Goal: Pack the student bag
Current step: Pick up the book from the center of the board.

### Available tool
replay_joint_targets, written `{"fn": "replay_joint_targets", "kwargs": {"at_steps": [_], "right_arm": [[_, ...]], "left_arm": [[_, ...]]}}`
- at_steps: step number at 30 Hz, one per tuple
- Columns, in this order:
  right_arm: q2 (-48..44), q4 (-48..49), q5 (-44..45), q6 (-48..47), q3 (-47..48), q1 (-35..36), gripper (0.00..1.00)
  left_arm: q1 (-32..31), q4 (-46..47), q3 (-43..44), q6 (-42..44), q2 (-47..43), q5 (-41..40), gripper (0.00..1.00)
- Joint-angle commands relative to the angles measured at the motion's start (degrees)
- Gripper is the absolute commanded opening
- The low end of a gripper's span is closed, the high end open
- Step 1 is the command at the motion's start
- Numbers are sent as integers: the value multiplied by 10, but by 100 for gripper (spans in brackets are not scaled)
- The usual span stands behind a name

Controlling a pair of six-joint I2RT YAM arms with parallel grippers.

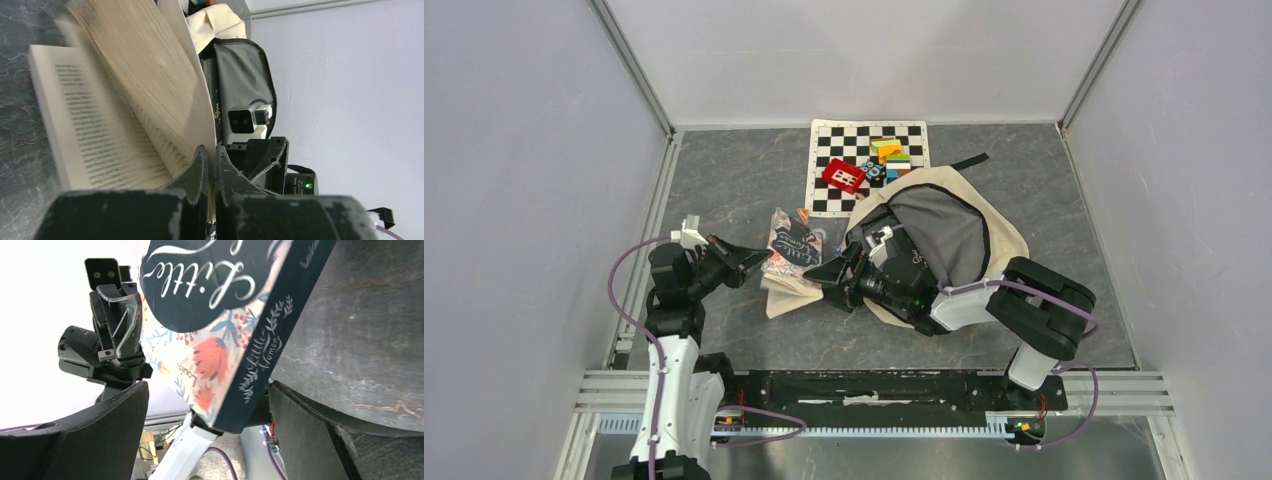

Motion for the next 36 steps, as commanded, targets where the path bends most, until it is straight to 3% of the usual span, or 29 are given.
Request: {"fn": "replay_joint_targets", "kwargs": {"at_steps": [1,9,15,16,23,25,27,31,34,36], "right_arm": [[-10,82,11,48,-6,11,94],[2,112,20,71,-18,13,91],[12,91,28,46,0,12,85],[12,90,32,43,-1,12,82],[-40,38,73,-19,-8,9,31],[-70,6,95,-49,-12,6,16],[-106,-26,119,-86,-19,1,5],[-187,-106,160,-192,-22,-10,0],[-244,-160,169,-276,-15,-19,0],[-273,-195,160,-341,-1,-23,0]], "left_arm": [[-3,120,-6,-82,-23,32,2],[-3,123,-18,-90,-32,36,2],[-8,123,-53,-80,-38,88,2],[-11,123,-58,-79,-42,96,2],[-20,123,-72,-70,-52,118,2],[-20,111,-67,-59,-52,113,15],[-19,83,-54,-32,-52,103,34],[-19,-1,-8,40,-50,76,80],[-20,-26,23,73,-46,74,97],[-20,-22,36,81,-42,84,100]]}}
